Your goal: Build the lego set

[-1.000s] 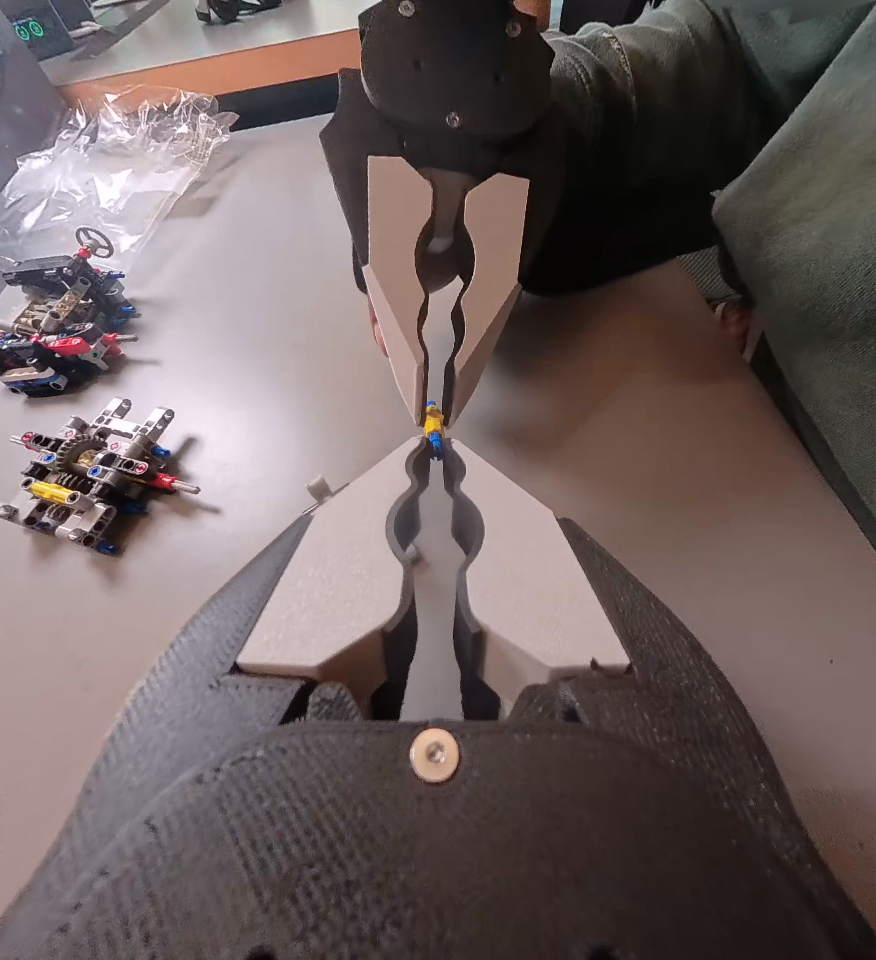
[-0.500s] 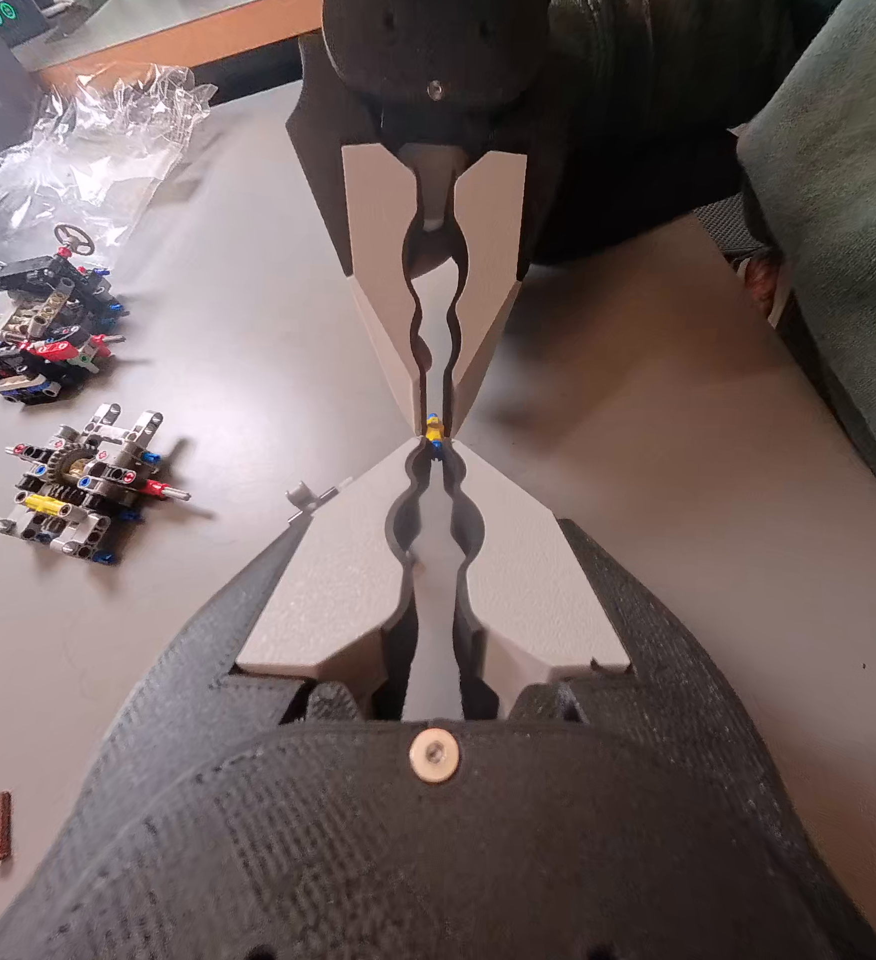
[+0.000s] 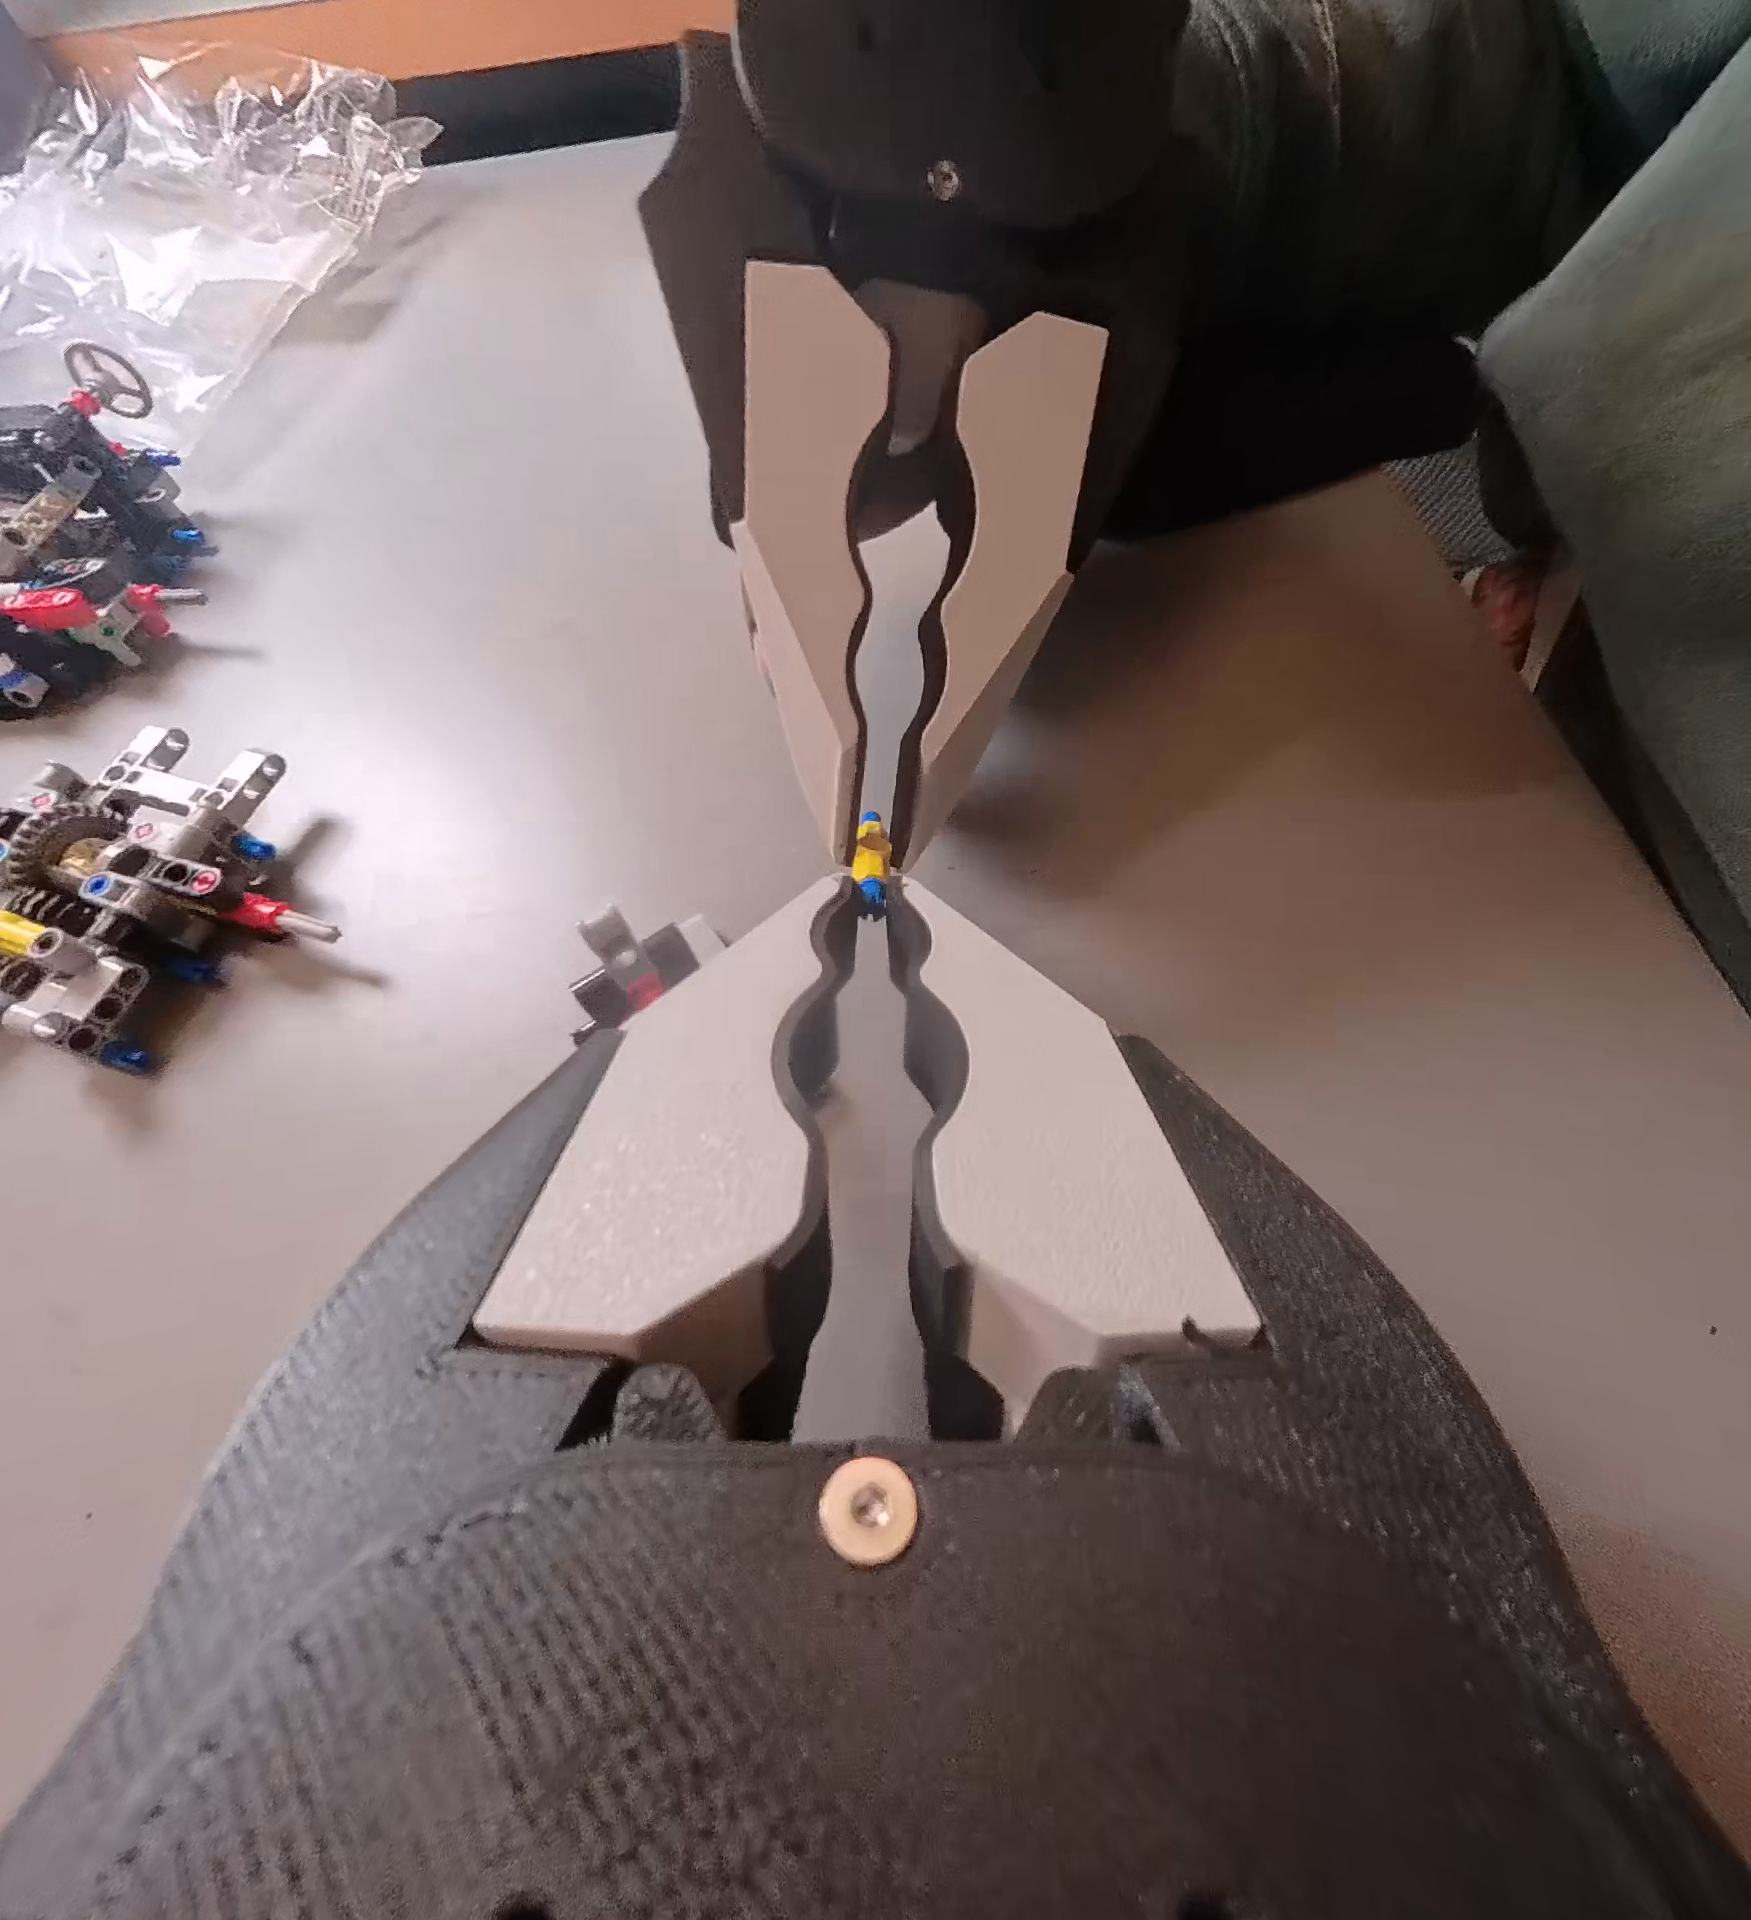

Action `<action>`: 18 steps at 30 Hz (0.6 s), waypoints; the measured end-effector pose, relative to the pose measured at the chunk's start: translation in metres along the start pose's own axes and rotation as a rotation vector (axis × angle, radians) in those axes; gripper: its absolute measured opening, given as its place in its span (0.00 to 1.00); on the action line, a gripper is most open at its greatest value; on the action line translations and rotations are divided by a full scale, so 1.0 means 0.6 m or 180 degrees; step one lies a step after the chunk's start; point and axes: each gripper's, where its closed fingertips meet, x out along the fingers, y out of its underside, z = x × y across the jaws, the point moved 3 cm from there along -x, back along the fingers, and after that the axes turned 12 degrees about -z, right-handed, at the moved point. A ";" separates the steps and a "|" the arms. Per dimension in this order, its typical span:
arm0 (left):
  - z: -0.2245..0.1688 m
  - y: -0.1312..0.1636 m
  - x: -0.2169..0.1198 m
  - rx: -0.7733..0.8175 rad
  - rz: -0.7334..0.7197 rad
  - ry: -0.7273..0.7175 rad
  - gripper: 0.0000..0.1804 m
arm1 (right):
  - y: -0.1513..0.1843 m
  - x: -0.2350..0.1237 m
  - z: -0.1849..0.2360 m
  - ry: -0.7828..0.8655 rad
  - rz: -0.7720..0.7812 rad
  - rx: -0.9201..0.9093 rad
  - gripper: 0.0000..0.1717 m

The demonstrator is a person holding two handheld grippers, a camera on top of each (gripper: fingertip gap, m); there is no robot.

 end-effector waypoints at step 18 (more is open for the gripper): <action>0.075 0.022 -0.017 -0.0410 0.0109 -0.0765 0.21 | 0.036 -0.011 -0.023 0.0267 0.0454 -0.0067 0.03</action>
